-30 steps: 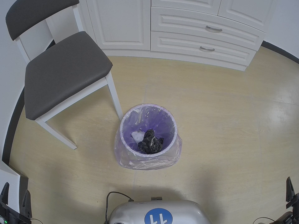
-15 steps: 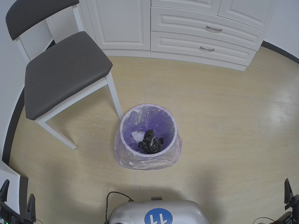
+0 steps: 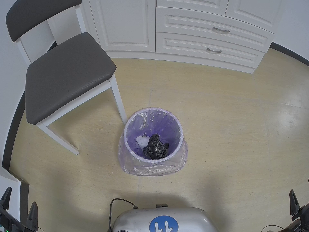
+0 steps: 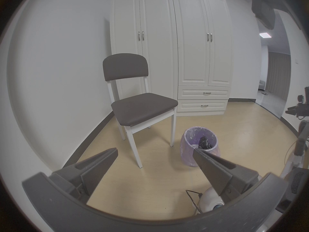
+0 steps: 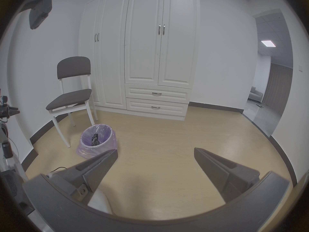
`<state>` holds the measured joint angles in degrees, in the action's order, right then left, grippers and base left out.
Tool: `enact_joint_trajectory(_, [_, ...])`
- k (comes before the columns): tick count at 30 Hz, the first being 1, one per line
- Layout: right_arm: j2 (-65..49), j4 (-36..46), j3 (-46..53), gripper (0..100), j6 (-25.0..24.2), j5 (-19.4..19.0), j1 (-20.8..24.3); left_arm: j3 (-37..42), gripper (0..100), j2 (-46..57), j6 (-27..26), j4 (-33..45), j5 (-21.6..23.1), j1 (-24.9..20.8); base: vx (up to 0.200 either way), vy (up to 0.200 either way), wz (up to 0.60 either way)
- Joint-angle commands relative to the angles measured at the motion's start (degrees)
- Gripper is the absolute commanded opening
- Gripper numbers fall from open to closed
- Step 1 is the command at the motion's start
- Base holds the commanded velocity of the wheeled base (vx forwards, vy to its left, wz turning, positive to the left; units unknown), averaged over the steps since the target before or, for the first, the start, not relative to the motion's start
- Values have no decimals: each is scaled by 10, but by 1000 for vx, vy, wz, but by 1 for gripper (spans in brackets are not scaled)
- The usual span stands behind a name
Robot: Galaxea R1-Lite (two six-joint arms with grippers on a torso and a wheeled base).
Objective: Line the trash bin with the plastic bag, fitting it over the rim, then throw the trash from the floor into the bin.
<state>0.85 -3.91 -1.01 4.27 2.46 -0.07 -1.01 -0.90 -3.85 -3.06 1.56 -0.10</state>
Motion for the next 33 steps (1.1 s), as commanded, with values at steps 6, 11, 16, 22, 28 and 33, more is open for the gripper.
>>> enact_joint_trajectory(6, [-8,16,6,100,-75,-69,0,4,100,9,42,47,-1,0,0,0,0])
enact_joint_trajectory(11, [-8,20,5,100,-18,-71,-1,10,100,9,43,30,-22,0,0,0,0])
enact_joint_trajectory(16, [-7,20,3,100,-58,88,0,9,100,8,39,29,-21,1,0,0,0])
enact_joint_trajectory(22, [-8,15,6,100,-51,113,-1,10,100,9,32,29,-12,-1,0,0,0])
enact_joint_trajectory(28, [-7,41,8,100,-28,-33,0,9,100,9,37,30,-5,0,0,0,0])
enact_joint_trajectory(33, [-8,39,10,100,-49,-19,1,10,100,9,35,30,-8,0,0,0,0])
